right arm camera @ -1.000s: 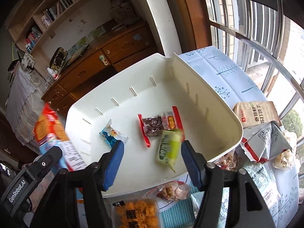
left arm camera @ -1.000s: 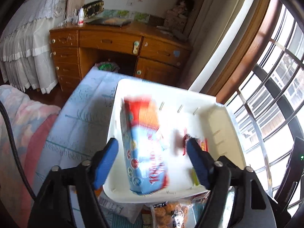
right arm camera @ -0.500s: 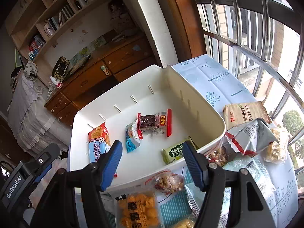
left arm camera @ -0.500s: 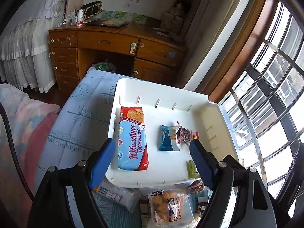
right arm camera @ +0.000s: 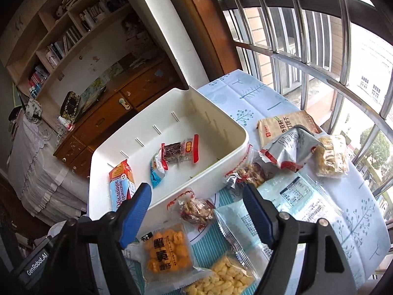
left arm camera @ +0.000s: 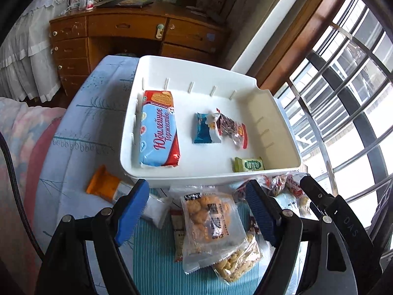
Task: Organize snacks
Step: 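Withdraw both open tools from the bin toward the remaining snacks, then grasp the clear bag of orange puffs with the left tool while the right tool grasps the large pale-blue bag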
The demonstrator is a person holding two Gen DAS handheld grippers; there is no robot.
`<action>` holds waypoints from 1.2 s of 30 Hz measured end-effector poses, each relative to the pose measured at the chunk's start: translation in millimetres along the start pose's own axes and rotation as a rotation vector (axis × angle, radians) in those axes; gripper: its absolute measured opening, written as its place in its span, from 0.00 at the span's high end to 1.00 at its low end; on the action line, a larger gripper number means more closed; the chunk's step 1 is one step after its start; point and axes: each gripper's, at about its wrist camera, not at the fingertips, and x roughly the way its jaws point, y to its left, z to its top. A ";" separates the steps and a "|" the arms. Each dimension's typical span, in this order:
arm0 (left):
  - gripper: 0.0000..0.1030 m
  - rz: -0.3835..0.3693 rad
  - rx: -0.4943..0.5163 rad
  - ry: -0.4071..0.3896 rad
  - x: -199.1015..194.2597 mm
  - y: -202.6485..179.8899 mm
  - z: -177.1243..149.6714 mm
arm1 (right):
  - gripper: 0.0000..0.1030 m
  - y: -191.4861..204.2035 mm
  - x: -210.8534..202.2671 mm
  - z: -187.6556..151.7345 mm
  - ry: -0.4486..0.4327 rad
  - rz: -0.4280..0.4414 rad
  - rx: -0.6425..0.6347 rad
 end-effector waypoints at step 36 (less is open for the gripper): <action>0.10 0.100 0.030 0.485 117.5 -42.2 -41.2 | 0.06 -130.3 37.3 -10.4 0.404 -0.152 0.586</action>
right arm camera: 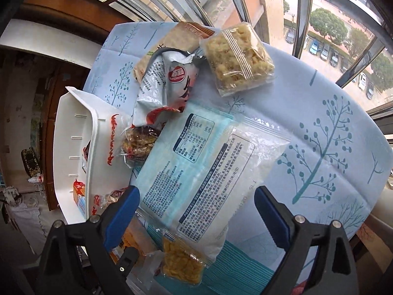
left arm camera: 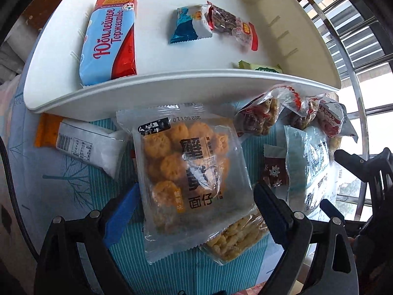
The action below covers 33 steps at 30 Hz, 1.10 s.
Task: Organize snacks
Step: 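Grasp the clear bag of orange puffs with the left tool while the right tool grasps the large pale-blue bag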
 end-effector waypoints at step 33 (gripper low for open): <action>0.10 0.029 -0.226 0.015 40.4 9.1 15.1 | 0.00 34.4 77.9 76.7 0.310 -0.263 0.283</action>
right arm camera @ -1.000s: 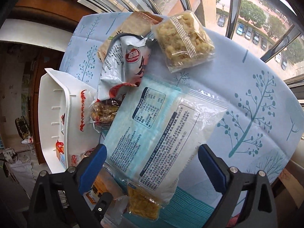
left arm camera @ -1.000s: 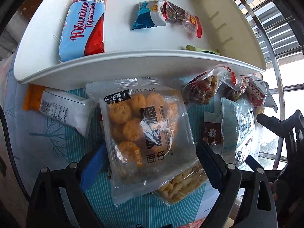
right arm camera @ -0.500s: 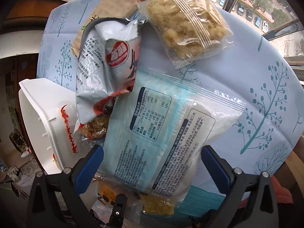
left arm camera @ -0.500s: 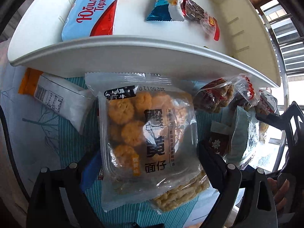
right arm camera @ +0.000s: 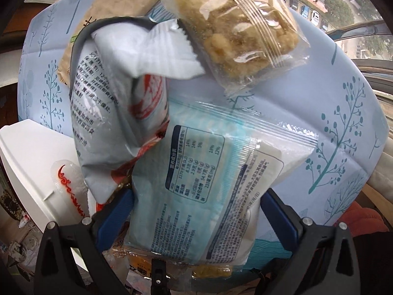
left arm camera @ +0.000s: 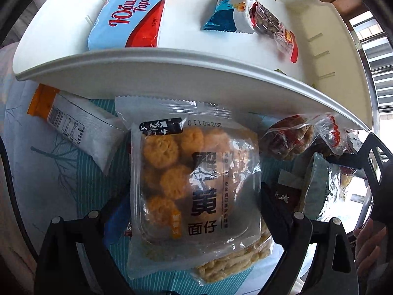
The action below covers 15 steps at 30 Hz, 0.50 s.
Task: Organize snacks
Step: 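Grasp the clear bag of orange puffs with the left tool while the right tool grasps the large pale-blue bag, then lift both bags and carry them over the white bin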
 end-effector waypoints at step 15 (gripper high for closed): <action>0.23 -0.014 -0.019 -0.012 -6.1 15.5 -7.4 | 0.04 1.9 -1.7 -10.7 -0.045 -0.022 0.003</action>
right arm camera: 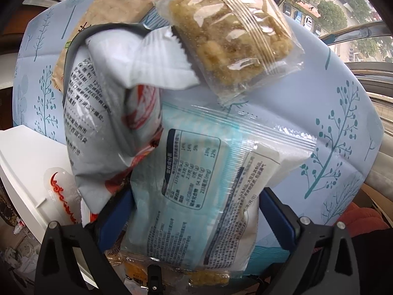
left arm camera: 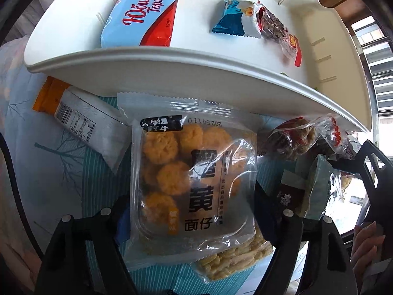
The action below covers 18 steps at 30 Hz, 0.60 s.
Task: Organize snacks
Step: 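Lift both bags and carry them over the white bin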
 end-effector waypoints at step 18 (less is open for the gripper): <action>0.26 -0.045 0.076 0.028 -25.1 21.9 -22.8 | 0.17 -55.0 -18.8 -33.2 -0.003 0.087 0.036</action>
